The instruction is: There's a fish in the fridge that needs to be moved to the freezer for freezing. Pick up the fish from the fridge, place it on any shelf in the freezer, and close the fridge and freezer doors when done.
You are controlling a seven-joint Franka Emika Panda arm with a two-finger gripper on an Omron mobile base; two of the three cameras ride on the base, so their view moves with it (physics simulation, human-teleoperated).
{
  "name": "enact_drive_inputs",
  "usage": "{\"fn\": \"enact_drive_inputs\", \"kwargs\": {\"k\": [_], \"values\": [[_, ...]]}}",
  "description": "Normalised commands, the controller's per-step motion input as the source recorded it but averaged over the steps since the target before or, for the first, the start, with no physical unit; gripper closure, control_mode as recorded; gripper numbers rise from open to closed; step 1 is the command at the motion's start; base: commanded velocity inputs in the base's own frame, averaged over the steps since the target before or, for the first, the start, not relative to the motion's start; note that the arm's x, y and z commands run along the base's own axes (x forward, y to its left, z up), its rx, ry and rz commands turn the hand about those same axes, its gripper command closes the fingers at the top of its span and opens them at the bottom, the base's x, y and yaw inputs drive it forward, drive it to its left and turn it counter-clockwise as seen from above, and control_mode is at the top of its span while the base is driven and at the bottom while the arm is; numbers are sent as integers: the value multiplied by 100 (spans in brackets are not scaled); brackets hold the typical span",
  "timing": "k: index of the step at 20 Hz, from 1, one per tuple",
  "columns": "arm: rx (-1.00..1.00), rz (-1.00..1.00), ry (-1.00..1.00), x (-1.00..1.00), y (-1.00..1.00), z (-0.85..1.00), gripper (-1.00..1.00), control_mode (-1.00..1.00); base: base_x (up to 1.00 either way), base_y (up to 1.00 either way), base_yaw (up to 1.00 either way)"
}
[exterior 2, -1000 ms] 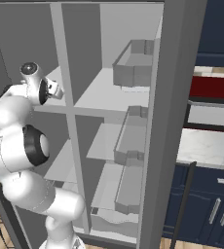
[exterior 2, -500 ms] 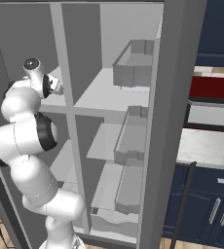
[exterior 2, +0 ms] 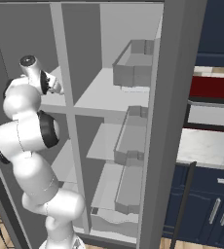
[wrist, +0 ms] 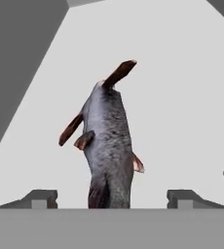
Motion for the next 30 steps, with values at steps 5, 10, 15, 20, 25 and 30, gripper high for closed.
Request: {"fn": "enact_drive_inputs", "kwargs": {"k": [5,10,15,20,25,30], "values": [[0,0,0,-18,0,0,-100,-100,0,0,0],[0,-1,0,-29,-10,0,-100,-100,0,0,0],[0,-2,0,-40,-24,2,-100,-100,0,0,0],[0,0,0,-72,-2,13,-100,-100,0,0,0],[0,0,1,-65,-31,13,-100,-100,0,0,0],[0,0,0,-73,-46,16,-100,-100,0,0,0]]}}
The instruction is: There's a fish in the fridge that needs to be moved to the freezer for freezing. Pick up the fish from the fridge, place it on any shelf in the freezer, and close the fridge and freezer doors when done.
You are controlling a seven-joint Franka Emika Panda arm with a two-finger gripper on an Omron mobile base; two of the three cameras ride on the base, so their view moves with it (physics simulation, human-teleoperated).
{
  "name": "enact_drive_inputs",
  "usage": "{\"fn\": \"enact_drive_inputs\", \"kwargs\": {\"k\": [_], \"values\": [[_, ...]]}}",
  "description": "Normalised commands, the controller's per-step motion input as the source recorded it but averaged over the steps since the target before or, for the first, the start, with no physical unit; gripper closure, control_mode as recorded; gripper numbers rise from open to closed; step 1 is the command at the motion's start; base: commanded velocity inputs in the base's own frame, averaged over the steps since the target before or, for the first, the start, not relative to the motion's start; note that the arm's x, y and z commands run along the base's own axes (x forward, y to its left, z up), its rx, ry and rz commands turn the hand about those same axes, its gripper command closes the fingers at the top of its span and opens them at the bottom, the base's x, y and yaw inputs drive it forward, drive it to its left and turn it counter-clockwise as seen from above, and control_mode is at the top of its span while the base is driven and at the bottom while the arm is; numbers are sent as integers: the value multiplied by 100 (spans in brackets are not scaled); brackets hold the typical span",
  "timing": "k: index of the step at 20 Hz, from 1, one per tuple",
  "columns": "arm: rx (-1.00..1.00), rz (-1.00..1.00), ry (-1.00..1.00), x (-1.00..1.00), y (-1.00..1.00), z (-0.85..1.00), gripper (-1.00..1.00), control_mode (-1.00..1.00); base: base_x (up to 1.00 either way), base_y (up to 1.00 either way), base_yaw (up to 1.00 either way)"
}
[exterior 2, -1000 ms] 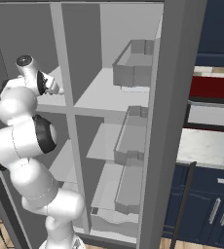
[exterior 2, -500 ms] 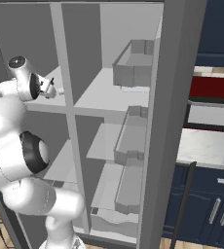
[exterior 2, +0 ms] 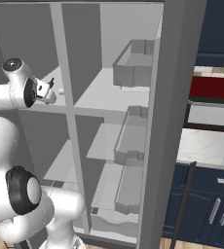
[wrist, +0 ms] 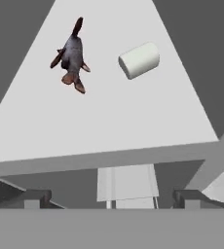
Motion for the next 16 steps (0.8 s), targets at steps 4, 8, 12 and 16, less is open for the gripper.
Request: {"fn": "enact_drive_inputs", "kwargs": {"k": [4,8,12,16], "values": [[0,0,0,-93,-33,21,-100,-100,0,0,0],[0,0,0,-91,-27,26,-100,-100,0,0,0],[-1,0,1,-66,-41,7,-100,-100,0,0,0],[-10,2,0,-41,-53,0,-100,-100,0,0,0]]}}
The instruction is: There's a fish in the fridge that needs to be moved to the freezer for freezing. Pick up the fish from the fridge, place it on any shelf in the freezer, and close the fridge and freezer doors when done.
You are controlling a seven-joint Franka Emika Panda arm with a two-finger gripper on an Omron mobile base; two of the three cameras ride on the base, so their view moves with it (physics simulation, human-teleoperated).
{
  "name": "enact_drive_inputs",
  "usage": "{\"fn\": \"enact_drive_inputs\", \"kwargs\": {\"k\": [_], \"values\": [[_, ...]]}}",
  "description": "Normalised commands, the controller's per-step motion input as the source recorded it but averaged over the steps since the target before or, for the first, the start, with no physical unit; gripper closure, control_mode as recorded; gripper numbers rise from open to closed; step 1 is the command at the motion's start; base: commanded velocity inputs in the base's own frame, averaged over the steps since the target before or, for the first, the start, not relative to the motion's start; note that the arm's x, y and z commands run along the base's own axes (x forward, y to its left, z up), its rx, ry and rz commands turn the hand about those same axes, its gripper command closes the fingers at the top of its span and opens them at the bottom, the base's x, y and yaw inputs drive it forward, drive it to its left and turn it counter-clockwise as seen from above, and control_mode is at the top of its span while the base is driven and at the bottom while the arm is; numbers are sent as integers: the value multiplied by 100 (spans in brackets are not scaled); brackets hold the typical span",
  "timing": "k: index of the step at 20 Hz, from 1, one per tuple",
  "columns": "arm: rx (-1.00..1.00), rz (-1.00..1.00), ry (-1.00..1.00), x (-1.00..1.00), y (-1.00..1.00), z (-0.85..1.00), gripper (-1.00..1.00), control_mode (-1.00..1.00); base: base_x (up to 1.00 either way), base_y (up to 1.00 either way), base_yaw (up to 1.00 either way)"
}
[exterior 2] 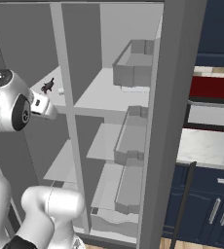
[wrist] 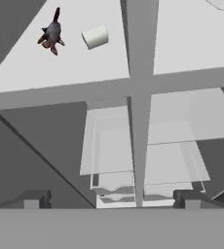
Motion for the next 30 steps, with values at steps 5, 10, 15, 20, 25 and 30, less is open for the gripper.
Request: {"fn": "enact_drive_inputs", "kwargs": {"k": [5,10,15,20,25,30], "values": [[-13,3,0,-22,-28,1,-100,-100,0,0,0],[-4,1,1,-9,-34,1,-100,-100,0,0,0],[0,1,0,-29,-44,4,-100,-100,0,0,0],[0,0,0,-26,-13,1,-100,-100,0,0,0],[0,0,0,-26,-7,0,-100,-100,0,0,0],[0,0,0,-8,0,3,-100,-100,0,0,0]]}}
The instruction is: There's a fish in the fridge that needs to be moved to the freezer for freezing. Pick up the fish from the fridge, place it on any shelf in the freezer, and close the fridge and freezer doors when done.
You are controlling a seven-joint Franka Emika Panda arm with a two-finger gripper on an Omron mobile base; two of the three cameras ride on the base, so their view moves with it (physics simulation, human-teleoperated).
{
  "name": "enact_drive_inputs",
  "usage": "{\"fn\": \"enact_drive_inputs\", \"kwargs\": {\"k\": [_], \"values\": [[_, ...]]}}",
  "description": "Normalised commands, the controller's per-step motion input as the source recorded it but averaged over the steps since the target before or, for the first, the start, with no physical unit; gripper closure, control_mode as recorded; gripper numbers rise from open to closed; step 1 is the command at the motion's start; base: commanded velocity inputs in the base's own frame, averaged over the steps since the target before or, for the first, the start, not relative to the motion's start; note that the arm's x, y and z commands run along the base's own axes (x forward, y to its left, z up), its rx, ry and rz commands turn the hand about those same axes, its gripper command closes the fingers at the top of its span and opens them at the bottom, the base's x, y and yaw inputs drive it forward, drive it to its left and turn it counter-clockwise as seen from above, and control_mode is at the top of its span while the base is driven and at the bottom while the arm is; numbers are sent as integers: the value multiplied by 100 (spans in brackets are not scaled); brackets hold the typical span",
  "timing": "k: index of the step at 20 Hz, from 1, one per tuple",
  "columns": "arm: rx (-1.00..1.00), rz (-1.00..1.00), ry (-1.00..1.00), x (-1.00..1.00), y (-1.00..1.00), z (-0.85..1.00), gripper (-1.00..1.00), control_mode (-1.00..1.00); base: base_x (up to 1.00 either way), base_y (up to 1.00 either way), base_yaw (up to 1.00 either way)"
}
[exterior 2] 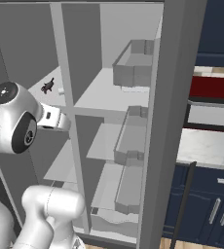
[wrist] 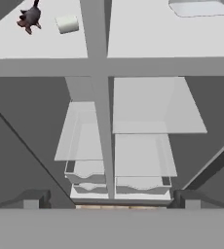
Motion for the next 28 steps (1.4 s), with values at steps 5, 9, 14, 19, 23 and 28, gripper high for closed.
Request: {"fn": "enact_drive_inputs", "kwargs": {"k": [5,9,14,19,23,28], "values": [[0,0,0,0,-1,5,-100,100,-23,-2,0],[0,0,0,0,0,0,-100,100,-78,-4,0],[0,0,0,0,0,0,-100,100,-85,0,0],[0,0,0,0,0,0,-100,100,-64,0,0],[0,0,0,0,0,0,-100,-100,-7,0,0],[0,-3,0,-16,-24,0,-100,-100,0,0,0]]}}
